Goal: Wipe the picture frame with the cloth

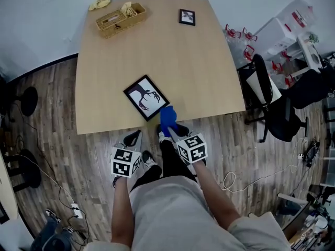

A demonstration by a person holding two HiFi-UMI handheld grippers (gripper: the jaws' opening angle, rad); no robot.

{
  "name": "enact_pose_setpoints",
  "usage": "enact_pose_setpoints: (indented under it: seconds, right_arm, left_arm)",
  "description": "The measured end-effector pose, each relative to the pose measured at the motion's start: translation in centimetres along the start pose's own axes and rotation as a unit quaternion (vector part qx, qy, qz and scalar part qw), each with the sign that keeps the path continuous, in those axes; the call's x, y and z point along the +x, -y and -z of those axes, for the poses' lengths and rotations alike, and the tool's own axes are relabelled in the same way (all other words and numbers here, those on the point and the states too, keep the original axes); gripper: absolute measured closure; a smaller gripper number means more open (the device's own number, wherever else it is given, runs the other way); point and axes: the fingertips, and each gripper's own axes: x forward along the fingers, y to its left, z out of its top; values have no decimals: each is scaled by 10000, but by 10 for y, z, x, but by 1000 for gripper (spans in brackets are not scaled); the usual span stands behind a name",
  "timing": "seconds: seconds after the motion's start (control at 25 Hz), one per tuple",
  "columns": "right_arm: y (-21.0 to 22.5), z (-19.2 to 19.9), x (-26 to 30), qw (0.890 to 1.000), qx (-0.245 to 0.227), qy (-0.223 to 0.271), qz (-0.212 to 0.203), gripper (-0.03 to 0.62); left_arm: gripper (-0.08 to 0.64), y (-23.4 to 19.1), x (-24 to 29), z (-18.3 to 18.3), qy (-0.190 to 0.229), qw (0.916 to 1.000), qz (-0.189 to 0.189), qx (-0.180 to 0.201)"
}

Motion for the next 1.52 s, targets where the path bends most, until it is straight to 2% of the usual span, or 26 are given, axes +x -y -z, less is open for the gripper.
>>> enact_pose_setpoints:
  seconds: [0.2,0.4,0.52,0.76,1.04,1.52]
  right_arm:
    - [-15,7,-21,9979,438,336,328,528]
    - [-54,14,-34,9990,-54,403,184,528]
    - [-65,19,-46,9985,-145,490,217,528]
    - [-61,43,-59,9969,45,571,538,528]
    - [-65,63,-63,9978,67,449,488,528]
    - [-67,48,-61,9968,77,634,476,528]
  left_arm:
    - [508,14,-12,9,154,9999,-9,-34]
    - [508,29,-21,7,241,9997,14,106]
    - [508,32,-30,7,310,9995,-21,100]
    - [508,30,-47,21,557,9983,11,-188]
    - [508,21,-59,33,602,9975,-62,-357]
    - [508,18,-60,21,679,9973,-46,-266]
